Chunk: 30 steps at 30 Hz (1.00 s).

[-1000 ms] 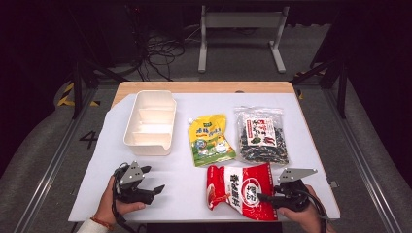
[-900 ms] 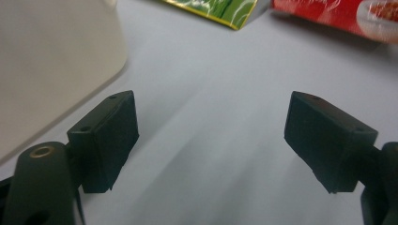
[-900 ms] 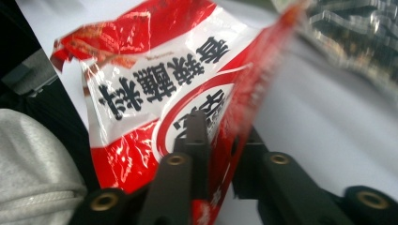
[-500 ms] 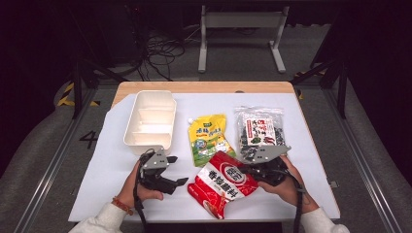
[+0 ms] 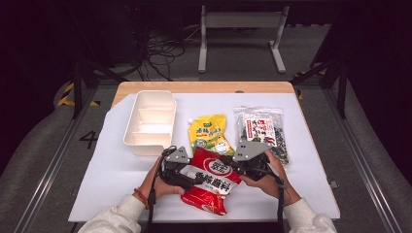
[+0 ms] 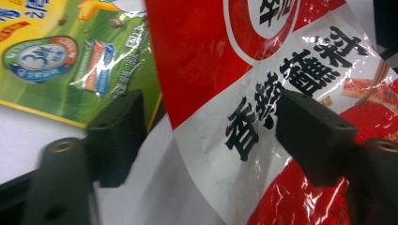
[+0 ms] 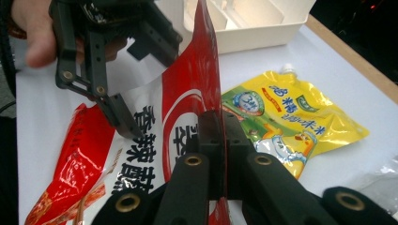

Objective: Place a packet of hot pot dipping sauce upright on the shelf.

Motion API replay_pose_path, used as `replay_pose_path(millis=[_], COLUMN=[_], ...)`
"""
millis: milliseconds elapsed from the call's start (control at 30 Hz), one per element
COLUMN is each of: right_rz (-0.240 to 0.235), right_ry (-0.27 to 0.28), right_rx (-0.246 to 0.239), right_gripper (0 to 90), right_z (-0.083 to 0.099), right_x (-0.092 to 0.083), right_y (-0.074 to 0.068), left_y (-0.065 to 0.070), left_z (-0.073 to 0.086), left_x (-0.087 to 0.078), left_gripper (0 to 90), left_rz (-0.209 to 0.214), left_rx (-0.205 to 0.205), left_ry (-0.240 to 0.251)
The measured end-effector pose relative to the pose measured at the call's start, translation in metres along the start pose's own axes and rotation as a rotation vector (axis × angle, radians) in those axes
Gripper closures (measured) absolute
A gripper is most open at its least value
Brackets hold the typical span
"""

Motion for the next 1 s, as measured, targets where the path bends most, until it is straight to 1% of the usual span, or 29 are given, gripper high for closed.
replay_pose_path(millis=[67, 100, 133, 200, 233, 267, 300, 333, 367, 400, 433, 467, 500, 533, 567, 600, 633, 667, 700, 733, 767, 833, 867, 900, 933, 967, 1000], right_rz=[0.005, 0.012, 0.016, 0.018, 0.023, 0.023, 0.024, 0.024, 0.035, 0.036, 0.037, 0.047, 0.059, 0.07, 0.083, 0.083, 0.099, 0.113, 0.128, 0.128, 0.137, 0.136, 0.139, 0.143, 0.154, 0.167, 0.17], right_ry=[0.011, 0.011, 0.011, 0.018, 0.023, 0.023, 0.029, 0.029, 0.034, 0.036, 0.039, 0.05, 0.06, 0.075, 0.092, 0.092, 0.11, 0.14, 0.151, 0.151, 0.16, 0.191, 0.204, 0.208, 0.211, 0.209, 0.2], right_rx=[-0.006, -0.012, -0.017, -0.018, -0.014, -0.014, -0.013, -0.013, -0.008, -0.008, -0.005, 0.003, 0.011, 0.023, 0.033, 0.033, 0.049, 0.065, 0.074, 0.074, 0.088, 0.113, 0.127, 0.143, 0.155, 0.167, 0.178], right_gripper=[90.0, 90.0, 90.0, 90.0, 90.0, 90.0, 90.0, 90.0, 89.8, 89.6, 88.4, 84.0, 81.5, 76.9, 65.5, 65.5, 60.8, 48.5, 42.6, 42.6, 40.7, 34.1, 32.4, 30.7, 28.8, 28.0, 27.2], right_z=[-0.002, -0.003, -0.004, -0.006, -0.007, -0.007, -0.008, -0.008, -0.009, -0.01, -0.01, -0.011, -0.012, -0.013, -0.014, -0.014, -0.015, -0.014, -0.011, -0.011, -0.008, 0.001, 0.006, 0.011, 0.019, 0.028, 0.036], right_x=[0.001, 0.001, 0.002, 0.002, 0.002, 0.002, 0.002, 0.002, 0.002, 0.002, 0.001, -0.001, -0.004, -0.008, -0.013, -0.013, -0.019, -0.034, -0.042, -0.042, -0.051, -0.07, -0.078, -0.086, -0.094, -0.101, -0.105], right_y=[-0.002, -0.003, -0.004, -0.005, -0.005, -0.005, -0.005, -0.005, -0.006, -0.006, -0.006, -0.006, -0.006, -0.005, -0.005, -0.005, -0.005, -0.008, -0.009, -0.009, -0.01, -0.012, -0.012, -0.012, -0.013, -0.012, -0.012], left_y=[0.0, 0.003, 0.003, 0.004, 0.005, 0.005, 0.008, 0.008, 0.01, 0.01, 0.011, 0.011, 0.012, 0.013, 0.015, 0.015, 0.017, 0.019, 0.021, 0.022, 0.023, 0.024, 0.025, 0.025, 0.025, 0.026, 0.026], left_z=[0.0, -0.002, -0.003, -0.004, -0.005, -0.005, -0.005, -0.005, -0.006, -0.006, -0.006, -0.007, -0.007, -0.008, -0.009, -0.009, -0.01, -0.012, -0.013, -0.014, -0.016, -0.017, -0.018, -0.019, -0.02, -0.021, -0.022], left_x=[0.001, 0.002, 0.002, 0.001, 0.0, 0.0, -0.002, -0.002, -0.003, -0.003, -0.005, -0.007, -0.008, -0.009, -0.01, -0.01, -0.012, -0.014, -0.016, -0.019, -0.022, -0.026, -0.028, -0.03, -0.033, -0.034, -0.036], left_gripper=[39.9, 47.0, 51.7, 62.0, 70.2, 78.4, 86.3, 89.3, 89.9, 89.9, 90.0, 90.0, 90.0, 90.0, 90.0, 90.0, 90.0, 90.0, 90.0, 90.0, 90.0, 90.0, 90.0, 90.0, 90.0, 90.0, 90.0], left_rz=[0.002, 0.028, 0.022, 0.029, 0.041, 0.041, 0.043, 0.043, 0.046, 0.046, 0.062, 0.065, 0.067, 0.07, 0.068, 0.068, 0.067, 0.075, 0.081, 0.082, 0.083, 0.072, 0.078, 0.081, 0.073, 0.075, 0.075], left_rx=[-0.007, 0.0, 0.008, 0.008, 0.012, 0.012, 0.034, 0.034, 0.034, 0.034, 0.026, 0.023, 0.02, 0.026, 0.032, 0.032, 0.035, 0.043, 0.041, 0.049, 0.052, 0.053, 0.047, 0.047, 0.052, 0.053, 0.058], left_ry=[0.004, 0.022, 0.022, 0.036, 0.052, 0.052, 0.057, 0.057, 0.062, 0.062, 0.074, 0.081, 0.089, 0.089, 0.093, 0.093, 0.102, 0.108, 0.12, 0.126, 0.134, 0.147, 0.158, 0.167, 0.173, 0.178, 0.181])
Point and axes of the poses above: each handheld gripper's, and its own axes: x roughly forward along the jaws, z roughly out of its underside, y roughly to its right, the point moved 7 cm from there along x, roughly forward along the jaws
